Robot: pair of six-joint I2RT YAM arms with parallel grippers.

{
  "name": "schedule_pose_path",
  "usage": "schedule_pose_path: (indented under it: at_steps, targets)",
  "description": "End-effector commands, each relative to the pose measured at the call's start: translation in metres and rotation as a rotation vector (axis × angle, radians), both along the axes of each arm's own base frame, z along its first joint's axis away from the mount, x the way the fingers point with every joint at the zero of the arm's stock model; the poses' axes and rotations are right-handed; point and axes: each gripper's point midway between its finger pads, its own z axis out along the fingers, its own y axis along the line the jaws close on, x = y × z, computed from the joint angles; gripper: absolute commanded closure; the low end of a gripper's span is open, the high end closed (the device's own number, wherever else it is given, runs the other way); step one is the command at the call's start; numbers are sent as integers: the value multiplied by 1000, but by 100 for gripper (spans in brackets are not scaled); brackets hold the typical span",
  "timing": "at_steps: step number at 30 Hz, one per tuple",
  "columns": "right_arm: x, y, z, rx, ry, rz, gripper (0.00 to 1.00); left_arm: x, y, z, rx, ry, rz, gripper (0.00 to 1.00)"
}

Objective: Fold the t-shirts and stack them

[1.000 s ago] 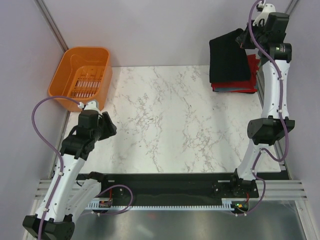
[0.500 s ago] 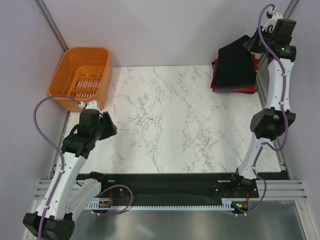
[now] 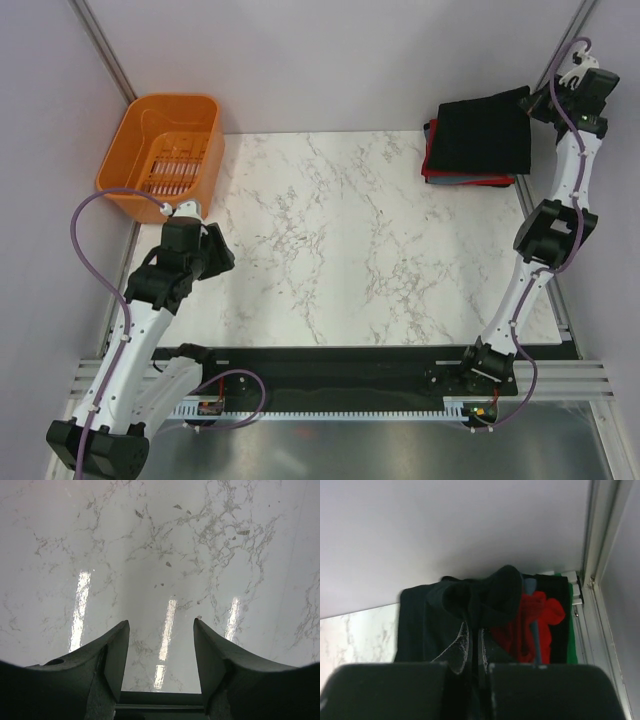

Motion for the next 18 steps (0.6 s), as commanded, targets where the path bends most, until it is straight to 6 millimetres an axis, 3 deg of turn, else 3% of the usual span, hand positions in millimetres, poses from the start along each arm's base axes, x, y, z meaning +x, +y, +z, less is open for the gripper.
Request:
schedule_pose_path:
  at_steps: [1, 4, 9, 11, 12, 13, 14, 15, 16, 18]
  targets:
    - [26, -16, -13, 0, -68, -36, 100, 4, 1, 2, -9, -17, 30, 39]
    - [39, -38, -37, 0, -67, -133, 100, 4, 0, 3, -11, -18, 24, 39]
    - [43, -67, -54, -29, -51, -293, 100, 2, 0, 7, -15, -35, 20, 39]
    - [42, -70, -53, -18, -54, -309, 98, 1, -1, 8, -20, -42, 17, 39]
    - [41, -68, -55, -11, -46, -310, 89, 1, -2, 9, -23, -45, 15, 39]
    - [37, -69, -42, -11, -59, -324, 49, 1, -2, 10, -23, -48, 13, 39]
    - [34, -68, -37, -5, -62, -329, 33, 1, -2, 10, -24, -54, 10, 39]
    - [32, -67, -36, -7, -59, -333, 22, 0, -2, 12, -26, -58, 10, 39]
    - [25, -71, -15, -22, -84, -360, 8, 0, -3, 13, -28, -64, 8, 39]
    - [16, -76, 2, -41, -96, -404, 2, -1, -3, 15, -31, -73, 6, 39]
